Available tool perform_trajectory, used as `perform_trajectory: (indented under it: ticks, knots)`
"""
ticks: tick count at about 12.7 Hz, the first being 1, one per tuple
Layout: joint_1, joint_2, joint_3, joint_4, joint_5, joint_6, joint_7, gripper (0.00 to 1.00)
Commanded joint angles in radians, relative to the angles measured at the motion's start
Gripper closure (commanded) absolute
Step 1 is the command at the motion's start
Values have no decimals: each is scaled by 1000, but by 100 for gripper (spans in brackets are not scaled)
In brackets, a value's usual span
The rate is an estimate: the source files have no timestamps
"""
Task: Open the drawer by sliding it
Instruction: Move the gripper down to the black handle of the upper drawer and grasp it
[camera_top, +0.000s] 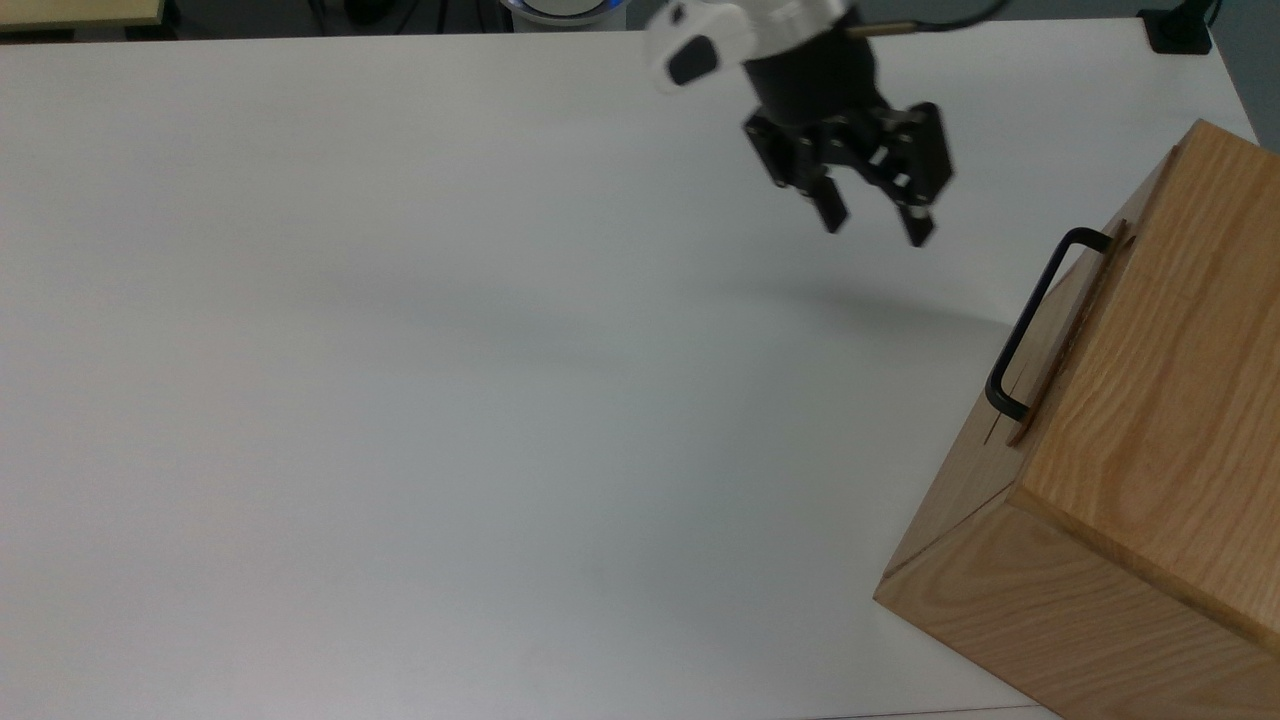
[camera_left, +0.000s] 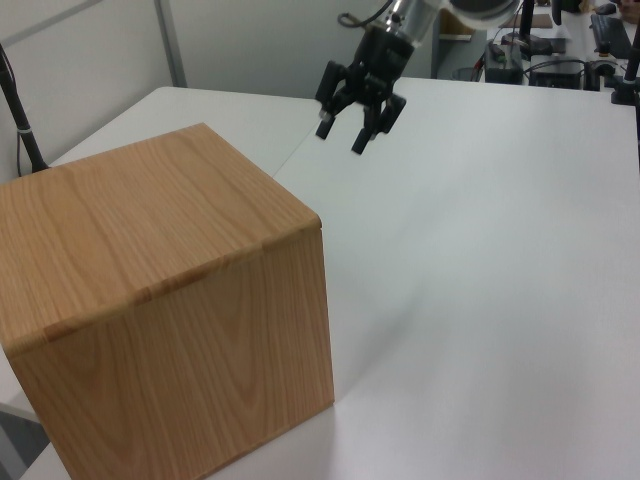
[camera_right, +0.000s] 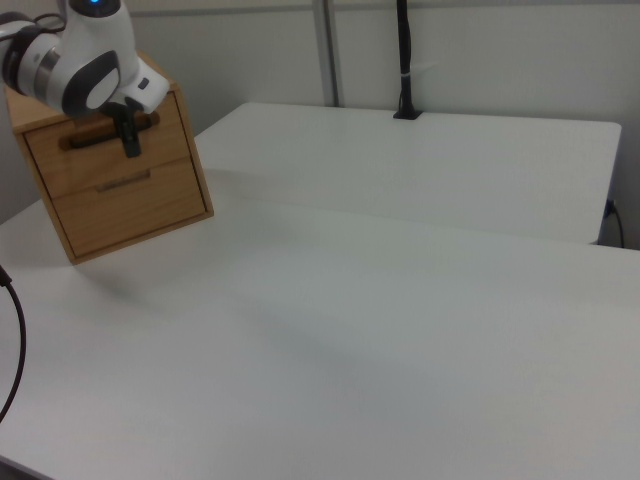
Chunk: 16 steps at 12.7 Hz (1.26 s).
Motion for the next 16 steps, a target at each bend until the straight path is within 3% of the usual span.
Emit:
perform_trajectory:
  ticks: [1,7,9,14,16]
  knots:
    - [56,95,-12,96,15,38,38,23]
    - [102,206,6,188,13,190,61,28]
    - [114,232,6,210,11,191,57,44]
    - [121,237,6,212,8,190,26,96]
    - [121,232,5,209,7,190,26,100]
